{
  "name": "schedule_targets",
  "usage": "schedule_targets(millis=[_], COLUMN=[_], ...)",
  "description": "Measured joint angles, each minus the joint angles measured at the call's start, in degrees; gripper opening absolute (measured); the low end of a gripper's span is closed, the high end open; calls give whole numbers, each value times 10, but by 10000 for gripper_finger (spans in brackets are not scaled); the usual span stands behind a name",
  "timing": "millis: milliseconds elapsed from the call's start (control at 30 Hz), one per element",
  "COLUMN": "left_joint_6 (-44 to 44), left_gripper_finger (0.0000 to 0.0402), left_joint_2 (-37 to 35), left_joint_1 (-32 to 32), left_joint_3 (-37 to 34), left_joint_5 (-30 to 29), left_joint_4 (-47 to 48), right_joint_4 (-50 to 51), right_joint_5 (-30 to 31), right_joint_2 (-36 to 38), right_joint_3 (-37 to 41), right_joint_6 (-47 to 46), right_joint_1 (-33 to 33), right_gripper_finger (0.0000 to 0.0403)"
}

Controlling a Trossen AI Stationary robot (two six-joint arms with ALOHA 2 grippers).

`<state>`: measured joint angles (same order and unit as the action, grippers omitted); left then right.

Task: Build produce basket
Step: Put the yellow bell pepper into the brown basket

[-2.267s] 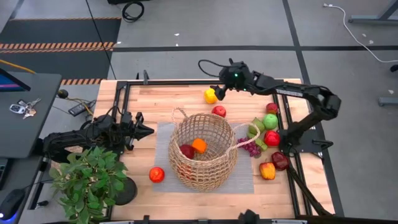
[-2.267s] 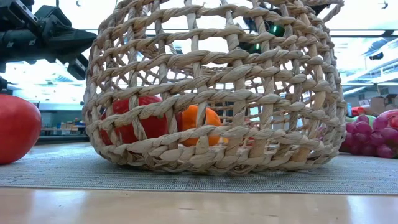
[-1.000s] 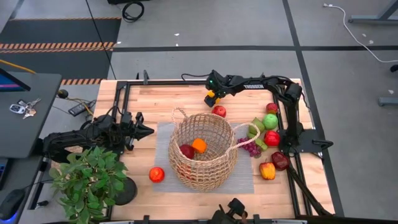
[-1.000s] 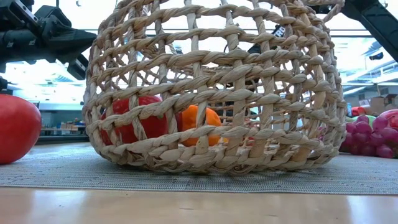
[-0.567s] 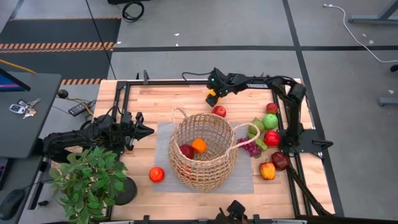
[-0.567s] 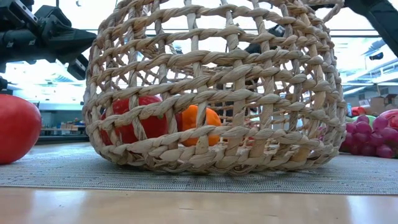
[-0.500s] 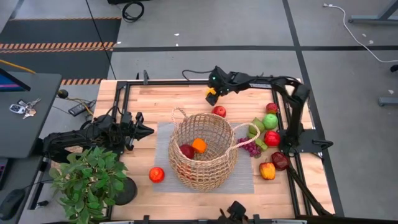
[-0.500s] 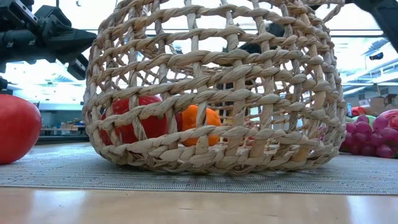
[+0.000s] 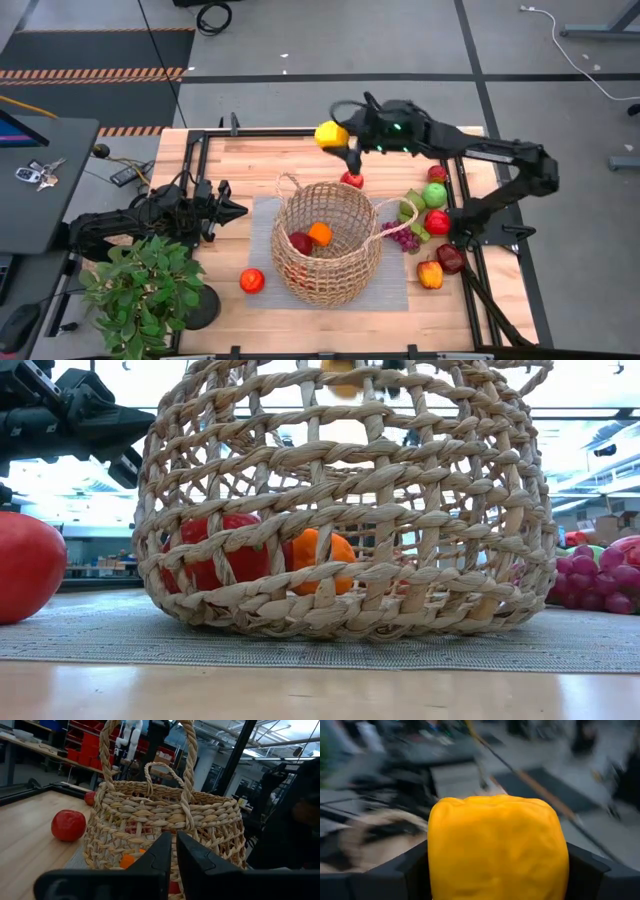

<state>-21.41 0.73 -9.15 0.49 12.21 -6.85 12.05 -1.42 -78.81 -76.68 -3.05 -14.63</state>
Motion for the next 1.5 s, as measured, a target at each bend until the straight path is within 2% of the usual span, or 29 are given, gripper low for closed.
schedule_targets(millis=[167,267,367,567,667,767,867,1033,1133,1267,1500], left_joint_6=[0,0,0,0,0,0,0,0,0,0,0], left_gripper_finger=[29,28,32,35,32,28,28,34,36,32,29], left_joint_2=[0,0,0,0,0,0,0,0,0,0,0], left_joint_1=[0,0,0,0,0,0,0,0,0,0,0], left_joint_3=[0,0,0,0,0,0,0,0,0,0,0], left_joint_5=[0,0,0,0,0,0,0,0,0,0,0], left_joint_4=[0,0,0,0,0,0,0,0,0,0,0], right_joint_4=[-46,-50,-46,-47,-39,-23,-13,-3,7,4,-1], right_joint_5=[5,37,61,62,24,8,34,80,145,223,228], right_joint_2=[23,23,20,20,17,0,-15,-42,-59,-82,-93], right_joint_3=[0,0,0,0,0,0,0,0,0,0,0], right_joint_6=[33,45,52,52,75,133,218,463,587,640,648], right_joint_1=[92,127,147,158,162,182,204,232,248,260,270], right_gripper_finger=[318,318,318,318,318,318,318,319,324,331,334])
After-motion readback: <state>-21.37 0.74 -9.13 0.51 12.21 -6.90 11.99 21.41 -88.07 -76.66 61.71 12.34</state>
